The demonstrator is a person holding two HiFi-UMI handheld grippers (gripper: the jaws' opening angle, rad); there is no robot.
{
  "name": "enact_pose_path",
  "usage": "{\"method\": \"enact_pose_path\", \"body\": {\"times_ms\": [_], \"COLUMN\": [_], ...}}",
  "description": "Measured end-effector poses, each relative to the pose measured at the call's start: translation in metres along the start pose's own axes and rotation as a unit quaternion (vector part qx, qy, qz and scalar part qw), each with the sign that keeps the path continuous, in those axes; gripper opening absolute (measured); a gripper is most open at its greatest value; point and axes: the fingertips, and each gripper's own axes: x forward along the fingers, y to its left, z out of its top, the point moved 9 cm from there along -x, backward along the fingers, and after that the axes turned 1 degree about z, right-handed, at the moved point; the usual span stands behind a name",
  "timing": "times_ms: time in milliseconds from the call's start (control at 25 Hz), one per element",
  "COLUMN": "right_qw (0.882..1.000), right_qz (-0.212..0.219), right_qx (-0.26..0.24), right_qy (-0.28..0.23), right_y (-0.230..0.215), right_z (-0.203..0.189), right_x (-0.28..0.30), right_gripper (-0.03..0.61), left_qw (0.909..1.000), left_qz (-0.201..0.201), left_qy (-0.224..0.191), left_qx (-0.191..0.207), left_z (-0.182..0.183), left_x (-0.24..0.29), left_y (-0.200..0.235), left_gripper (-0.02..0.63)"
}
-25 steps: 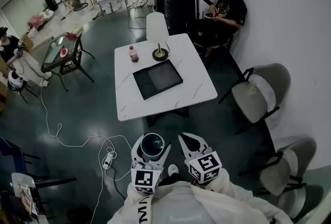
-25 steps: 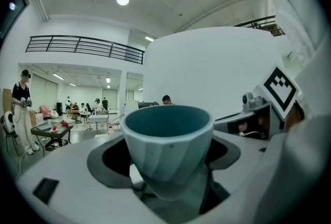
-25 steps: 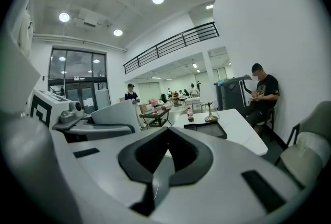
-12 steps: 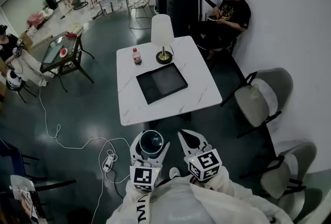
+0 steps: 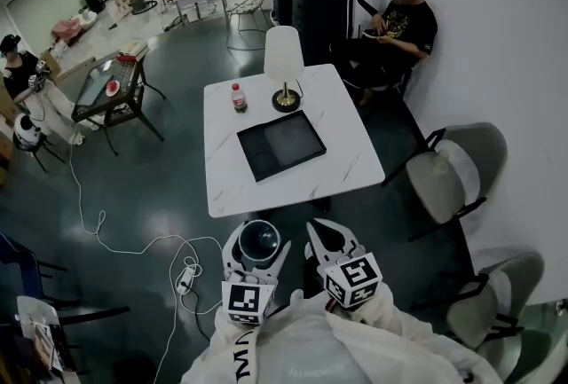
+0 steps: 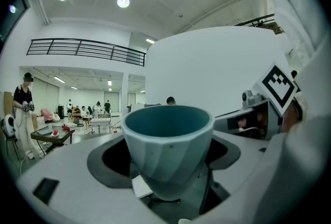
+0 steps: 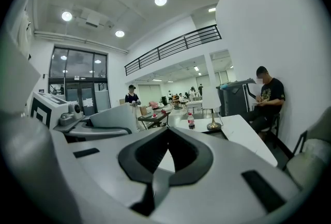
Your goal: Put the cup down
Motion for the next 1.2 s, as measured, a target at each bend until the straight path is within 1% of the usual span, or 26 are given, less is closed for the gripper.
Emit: {"method": "enact_pose_path", "body": {"times_ms": [360, 600, 1200], "right_qw": [1.000, 1.000, 1.000], "right_qz": [0.006, 0.009, 0.010], "right_qx": [0.000, 0.002, 0.012], "right_qy": [-0.004, 0.002, 0.018], "right_y": [-0.018, -0.031, -0.082], "right_z": [0.006, 0.009, 0.016], "right_x": [0.020, 0.039, 0.096], "right_gripper": [0.005, 0.006, 0.006], "left_qw": [1.0000, 0.9999, 0.9993], "left_qz": [-0.001, 0.004, 0.008], "left_qy": [0.006, 0.014, 0.035], "left_qx": [0.007, 0.004, -0.001], "left_z": [0.002, -0.001, -0.007], "left_x": [0.023, 0.042, 0.112], "left_y": [0.005, 0.017, 0.045], "left_gripper": [0.402, 0.402, 0.402]}}
